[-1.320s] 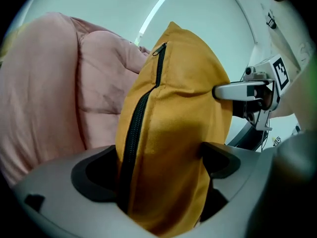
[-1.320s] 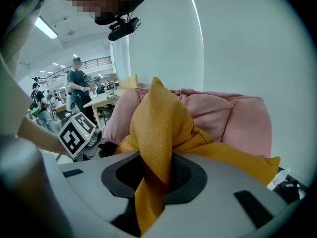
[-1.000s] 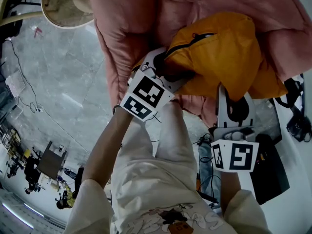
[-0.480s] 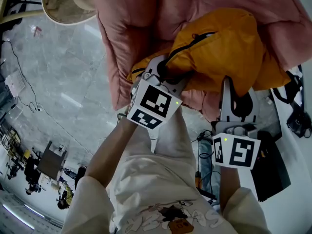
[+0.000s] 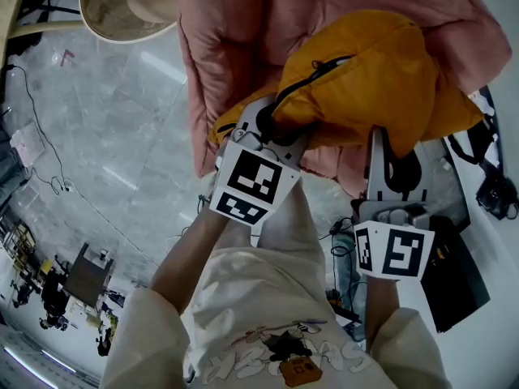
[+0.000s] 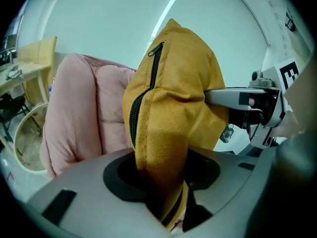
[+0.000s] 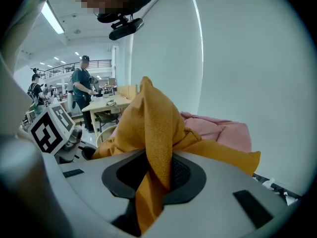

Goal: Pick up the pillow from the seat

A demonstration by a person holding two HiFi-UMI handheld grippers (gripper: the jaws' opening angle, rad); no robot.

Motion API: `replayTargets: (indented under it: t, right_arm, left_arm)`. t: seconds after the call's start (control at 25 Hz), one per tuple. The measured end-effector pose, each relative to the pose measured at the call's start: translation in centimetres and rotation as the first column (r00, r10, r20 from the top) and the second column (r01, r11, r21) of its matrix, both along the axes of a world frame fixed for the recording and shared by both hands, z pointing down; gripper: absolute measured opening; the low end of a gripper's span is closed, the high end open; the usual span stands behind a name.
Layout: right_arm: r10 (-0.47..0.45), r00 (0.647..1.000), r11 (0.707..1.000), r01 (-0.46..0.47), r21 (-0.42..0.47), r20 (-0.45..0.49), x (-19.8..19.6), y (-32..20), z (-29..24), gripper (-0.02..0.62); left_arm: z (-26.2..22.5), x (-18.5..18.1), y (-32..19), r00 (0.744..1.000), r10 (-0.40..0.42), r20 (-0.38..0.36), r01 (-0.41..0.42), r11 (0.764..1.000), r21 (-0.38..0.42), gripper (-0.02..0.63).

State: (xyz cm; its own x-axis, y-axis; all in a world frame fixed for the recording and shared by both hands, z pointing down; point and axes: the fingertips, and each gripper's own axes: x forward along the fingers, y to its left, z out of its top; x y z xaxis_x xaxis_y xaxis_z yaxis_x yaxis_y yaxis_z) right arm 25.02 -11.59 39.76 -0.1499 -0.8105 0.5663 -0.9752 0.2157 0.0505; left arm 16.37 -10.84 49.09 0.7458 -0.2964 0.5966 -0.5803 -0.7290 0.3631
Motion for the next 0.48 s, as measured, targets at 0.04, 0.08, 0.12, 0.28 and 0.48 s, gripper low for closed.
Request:
replayTargets:
  t: [0.04, 0.08, 0.12, 0.28, 0.48]
  right_arm:
    - [-0.002, 1.000, 1.000, 0.002, 0.011, 0.001, -0.3, 0.1, -0.7, 0.109]
    - [-0.004, 1.000, 1.000, 0.004, 0.022, 0.002, -0.6, 0.2, -1.5, 0.109]
    - [-0.006, 1.000, 0.999, 0.006, 0.034, 0.004, -0.9, 0.4, -2.3, 0.109]
    - [-0.023, 0.999, 0.997, 0.021, 0.081, 0.023, -2.5, 1.5, -5.6, 0.109]
    - [-0.044, 0.997, 0.990, 0.036, 0.135, 0.060, -5.4, 2.5, -9.1, 0.109]
  left_arm:
    - [-0.7, -0.3, 0.1, 1.000, -0.005, 0.002, 0.005, 1.000, 0.006, 0.189]
    - [-1.5, -0.7, 0.2, 1.000, -0.009, 0.005, 0.009, 1.000, 0.013, 0.189]
    - [-2.4, -1.1, 0.3, 1.000, -0.013, 0.008, 0.012, 1.000, 0.022, 0.189]
    - [-5.8, -2.9, 1.2, 0.999, -0.036, 0.031, 0.034, 0.998, 0.052, 0.189]
    - [-9.5, -6.1, 2.1, 0.997, -0.054, 0.063, 0.048, 0.995, 0.090, 0.192]
